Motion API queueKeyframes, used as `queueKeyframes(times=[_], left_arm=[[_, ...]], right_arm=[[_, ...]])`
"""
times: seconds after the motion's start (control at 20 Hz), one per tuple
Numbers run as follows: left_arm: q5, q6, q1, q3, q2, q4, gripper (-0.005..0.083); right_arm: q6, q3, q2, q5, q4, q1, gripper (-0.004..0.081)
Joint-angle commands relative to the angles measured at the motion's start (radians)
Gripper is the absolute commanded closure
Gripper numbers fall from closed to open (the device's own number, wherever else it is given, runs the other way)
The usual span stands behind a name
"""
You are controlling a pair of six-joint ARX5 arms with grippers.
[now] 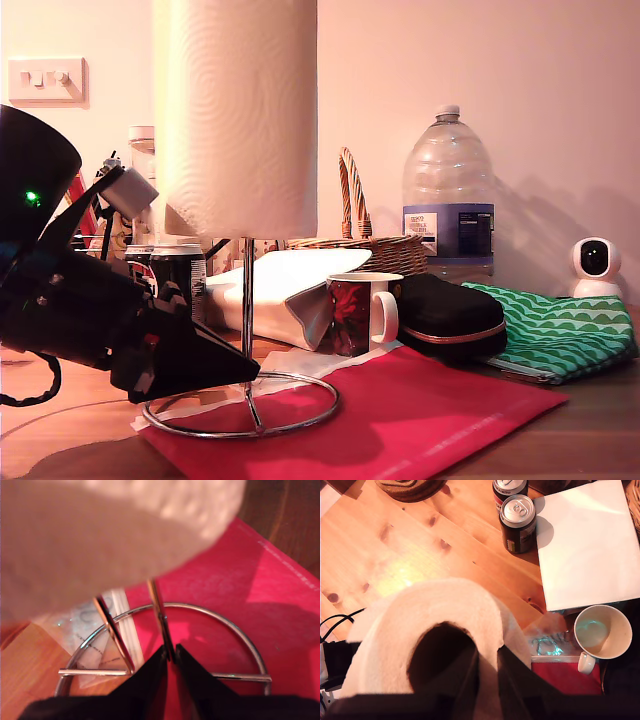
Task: Insert the paper towel roll into the metallic stand.
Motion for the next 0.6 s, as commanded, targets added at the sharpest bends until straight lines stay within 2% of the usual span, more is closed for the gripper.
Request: queueKeyframes(times=[0.0, 0.35, 0.4, 0.55], left_arm=[[0.013, -0.014, -0.014, -0.040, 0.031, -0.056, 0.0790], [0.013, -0.065, -0.015, -0.040, -0.030, -0.132, 0.0787], [0.012, -0.067, -0.015, -0.040, -0.030, -0.145, 0.0757], [0.010, -0.071, -0.015, -0.040, -0.030, -0.142, 0.0504]], right_arm=[[-0.002, -0.008, 0.013, -0.004, 0.028, 0.006, 0.0783], [-0.006, -0.009, 0.014, 0.025, 0.028, 0.006, 0.0783], [-0.006, -0.009, 0.014, 0.025, 0.028, 0.006, 0.0783], [-0.006, -0.009, 0.014, 0.025, 0.028, 0.006, 0.0783]])
